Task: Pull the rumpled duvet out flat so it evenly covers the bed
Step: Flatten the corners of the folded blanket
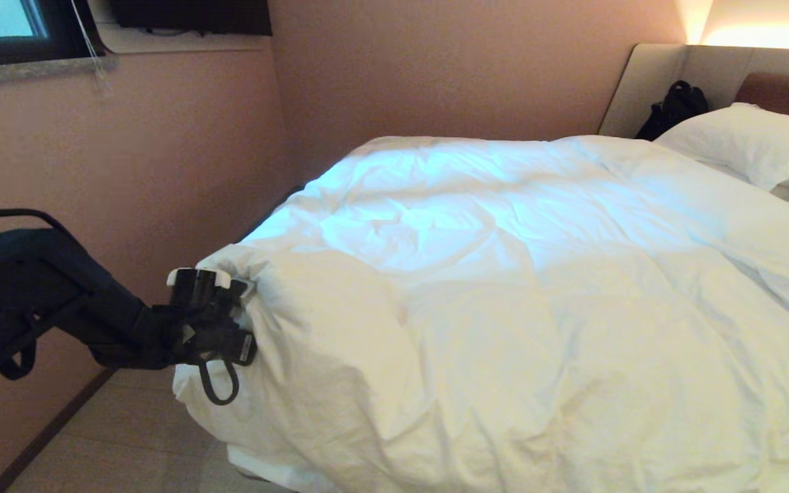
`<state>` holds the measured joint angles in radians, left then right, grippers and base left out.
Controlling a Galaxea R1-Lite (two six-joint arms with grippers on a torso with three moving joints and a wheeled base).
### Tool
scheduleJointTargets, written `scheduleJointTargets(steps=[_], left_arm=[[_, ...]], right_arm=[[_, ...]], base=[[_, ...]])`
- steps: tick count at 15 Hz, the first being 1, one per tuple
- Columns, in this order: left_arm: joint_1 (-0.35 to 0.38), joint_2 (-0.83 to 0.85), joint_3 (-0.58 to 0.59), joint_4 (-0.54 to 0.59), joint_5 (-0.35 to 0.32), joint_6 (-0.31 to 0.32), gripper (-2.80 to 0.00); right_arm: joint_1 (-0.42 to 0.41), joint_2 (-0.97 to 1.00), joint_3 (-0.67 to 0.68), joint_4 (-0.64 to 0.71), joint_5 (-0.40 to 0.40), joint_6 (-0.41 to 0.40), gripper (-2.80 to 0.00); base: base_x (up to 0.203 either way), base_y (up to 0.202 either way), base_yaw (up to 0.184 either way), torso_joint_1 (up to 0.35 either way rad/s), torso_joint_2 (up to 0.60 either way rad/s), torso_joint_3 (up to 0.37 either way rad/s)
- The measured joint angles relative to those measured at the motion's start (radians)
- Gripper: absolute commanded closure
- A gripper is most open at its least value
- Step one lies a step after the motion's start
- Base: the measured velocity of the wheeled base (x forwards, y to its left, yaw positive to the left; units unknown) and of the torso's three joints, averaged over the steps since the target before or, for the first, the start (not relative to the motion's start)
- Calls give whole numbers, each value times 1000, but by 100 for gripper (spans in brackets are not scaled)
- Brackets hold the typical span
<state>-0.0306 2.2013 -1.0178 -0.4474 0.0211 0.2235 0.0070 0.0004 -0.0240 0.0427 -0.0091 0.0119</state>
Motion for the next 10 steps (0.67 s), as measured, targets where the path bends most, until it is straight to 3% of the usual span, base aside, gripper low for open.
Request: scheduleJointTargets(steps=[4, 5, 10], left_arm=[[0, 9, 7, -44, -32, -35, 0], [0, 9, 7, -52, -34, -41, -280], [0, 14, -2, -58, -36, -63, -280]], right_arm=[[0, 0, 0, 0, 0, 0, 0], [0, 0, 0, 0, 0, 0, 0], [0, 0, 0, 0, 0, 0, 0]], base=[[0, 0, 0, 0, 0, 0], [0, 0, 0, 0, 0, 0], [0, 0, 0, 0, 0, 0]])
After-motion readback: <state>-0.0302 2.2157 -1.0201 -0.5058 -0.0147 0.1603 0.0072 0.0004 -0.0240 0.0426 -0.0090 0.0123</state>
